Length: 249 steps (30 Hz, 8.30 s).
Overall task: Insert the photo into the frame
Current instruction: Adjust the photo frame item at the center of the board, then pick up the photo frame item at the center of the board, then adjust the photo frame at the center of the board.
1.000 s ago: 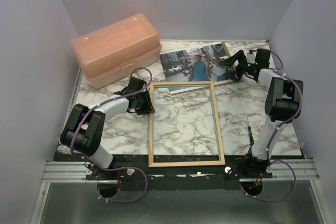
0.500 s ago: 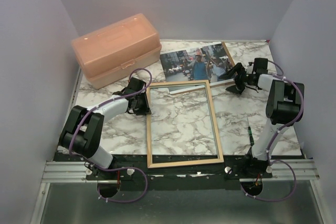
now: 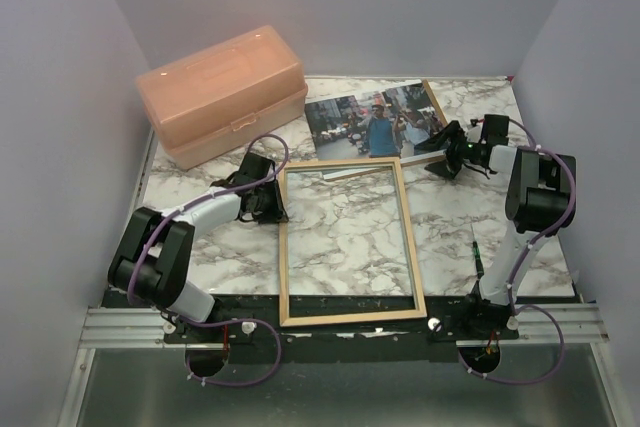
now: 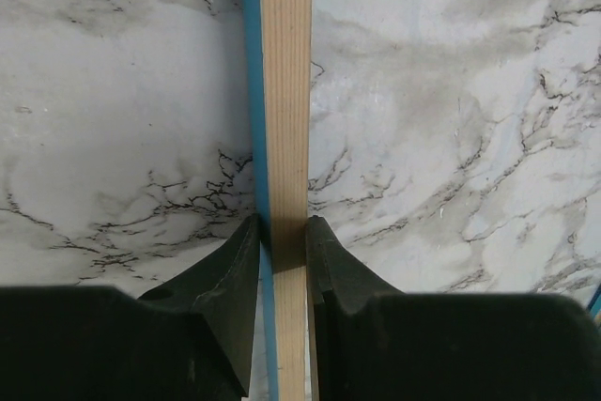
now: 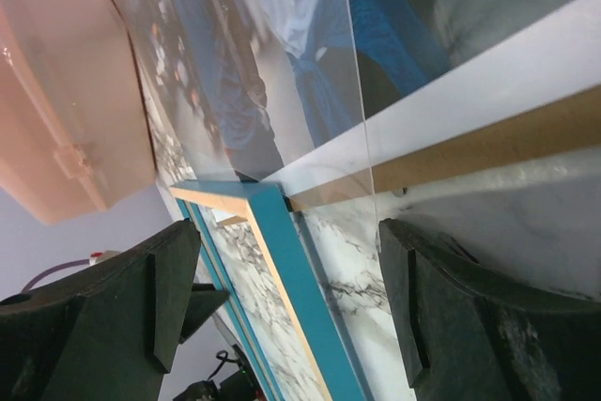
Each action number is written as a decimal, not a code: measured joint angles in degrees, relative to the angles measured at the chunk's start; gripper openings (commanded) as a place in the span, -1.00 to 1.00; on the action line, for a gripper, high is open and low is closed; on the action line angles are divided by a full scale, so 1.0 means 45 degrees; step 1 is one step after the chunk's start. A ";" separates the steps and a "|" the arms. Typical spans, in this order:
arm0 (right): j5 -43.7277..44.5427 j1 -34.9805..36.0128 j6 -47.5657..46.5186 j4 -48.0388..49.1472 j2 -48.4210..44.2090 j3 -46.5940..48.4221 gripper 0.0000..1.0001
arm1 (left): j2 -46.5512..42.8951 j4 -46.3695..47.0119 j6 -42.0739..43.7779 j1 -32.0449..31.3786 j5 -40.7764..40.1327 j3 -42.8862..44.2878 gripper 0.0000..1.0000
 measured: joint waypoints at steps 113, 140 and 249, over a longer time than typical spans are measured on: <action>0.0942 0.0000 0.6222 -0.4546 -1.9278 -0.9447 -0.72 | 0.0729 1.1997 -1.1492 -0.4114 0.1763 -0.2404 -0.37; 0.2249 0.0000 0.3186 -0.7286 -1.8705 -0.9714 1.00 | -0.1117 1.0540 -1.0302 -0.3526 0.1039 -0.2705 -1.00; 0.8602 0.6887 -0.3725 -0.7431 -0.5523 -0.2977 -0.98 | -0.7461 -0.7980 0.2642 0.4099 0.9277 0.2987 -1.00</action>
